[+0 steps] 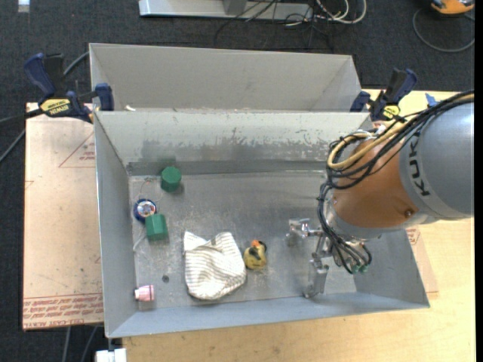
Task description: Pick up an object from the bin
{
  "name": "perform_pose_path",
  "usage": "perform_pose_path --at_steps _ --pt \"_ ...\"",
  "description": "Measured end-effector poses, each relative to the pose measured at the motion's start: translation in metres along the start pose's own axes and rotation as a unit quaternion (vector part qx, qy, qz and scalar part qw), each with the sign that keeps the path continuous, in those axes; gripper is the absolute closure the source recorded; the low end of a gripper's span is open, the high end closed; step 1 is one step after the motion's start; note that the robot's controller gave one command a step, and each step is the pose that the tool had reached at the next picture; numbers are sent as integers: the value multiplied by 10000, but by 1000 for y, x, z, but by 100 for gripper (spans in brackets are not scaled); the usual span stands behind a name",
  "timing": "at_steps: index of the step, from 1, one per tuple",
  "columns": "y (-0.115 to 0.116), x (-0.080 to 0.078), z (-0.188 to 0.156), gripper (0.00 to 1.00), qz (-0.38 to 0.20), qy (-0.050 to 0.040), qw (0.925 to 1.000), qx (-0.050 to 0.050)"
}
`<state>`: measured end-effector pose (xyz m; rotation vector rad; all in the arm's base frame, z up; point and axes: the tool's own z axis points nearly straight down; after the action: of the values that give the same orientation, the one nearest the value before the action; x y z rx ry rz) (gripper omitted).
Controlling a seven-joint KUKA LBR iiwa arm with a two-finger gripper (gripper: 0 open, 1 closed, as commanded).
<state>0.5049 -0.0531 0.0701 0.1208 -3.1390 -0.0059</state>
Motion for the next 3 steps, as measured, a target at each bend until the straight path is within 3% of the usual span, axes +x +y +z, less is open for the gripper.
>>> perform_pose_path --at_steps 1,2,3 --pt "27 -19 0 0 -491 -55 9988 7" --pt "59 8 -2 0 -171 -71 9998 -1" --pt "106 -22 -2 0 -705 -79 9975 0"
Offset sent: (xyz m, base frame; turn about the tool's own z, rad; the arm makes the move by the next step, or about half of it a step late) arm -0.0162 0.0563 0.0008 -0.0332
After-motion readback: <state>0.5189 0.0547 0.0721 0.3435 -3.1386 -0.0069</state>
